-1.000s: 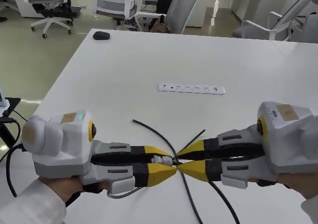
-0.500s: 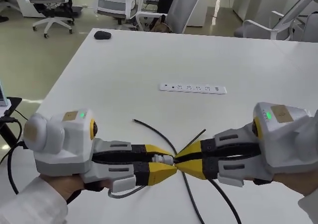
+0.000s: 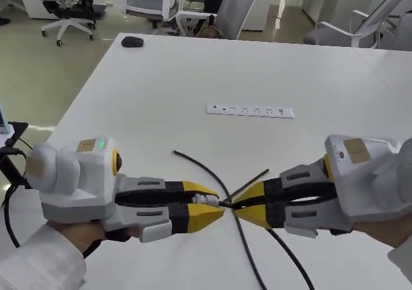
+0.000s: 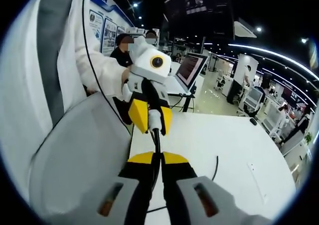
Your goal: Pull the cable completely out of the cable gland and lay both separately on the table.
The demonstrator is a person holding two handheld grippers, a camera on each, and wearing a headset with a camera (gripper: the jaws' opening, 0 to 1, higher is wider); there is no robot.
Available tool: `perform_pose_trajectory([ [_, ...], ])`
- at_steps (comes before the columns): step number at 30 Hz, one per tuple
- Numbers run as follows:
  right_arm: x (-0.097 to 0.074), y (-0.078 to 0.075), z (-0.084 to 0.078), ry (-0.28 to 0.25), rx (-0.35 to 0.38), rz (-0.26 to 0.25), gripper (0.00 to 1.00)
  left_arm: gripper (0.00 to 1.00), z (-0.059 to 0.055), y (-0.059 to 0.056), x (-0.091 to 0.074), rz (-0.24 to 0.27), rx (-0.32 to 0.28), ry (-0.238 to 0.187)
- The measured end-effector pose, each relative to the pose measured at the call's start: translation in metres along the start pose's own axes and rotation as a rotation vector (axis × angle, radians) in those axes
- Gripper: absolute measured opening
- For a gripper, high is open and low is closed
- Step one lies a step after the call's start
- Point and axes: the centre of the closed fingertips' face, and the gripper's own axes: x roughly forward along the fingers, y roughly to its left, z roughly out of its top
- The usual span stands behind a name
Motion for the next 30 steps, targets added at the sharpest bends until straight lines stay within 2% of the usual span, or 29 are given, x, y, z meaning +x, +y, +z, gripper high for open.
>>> perform_pose_trajectory([
  [6,-0.003,-0.005,-0.020,0.049,0.013,-0.018,0.03,0.17,0.003,-0.001,0.002,0.002,0.005,-0.008],
  [9,-0.004,-0.007,-0.041,0.136,0.000,-0.028,0.03,0.17,0.003,-0.002,0.003,0.001,0.002,-0.011],
  [14,-0.008,-0.010,-0.064,0.199,0.029,-0.048,0.03,0.17,0.004,-0.003,0.001,-0.001,0.004,-0.014],
  [20,-0.013,-0.013,-0.079,0.215,0.060,-0.067,0.03,0.17,0.007,-0.003,-0.001,0.005,-0.001,-0.026],
  [30,-0.014,-0.013,-0.080,0.230,0.064,-0.076,0.03,0.17,0.006,-0.001,0.001,0.012,-0.016,-0.024],
])
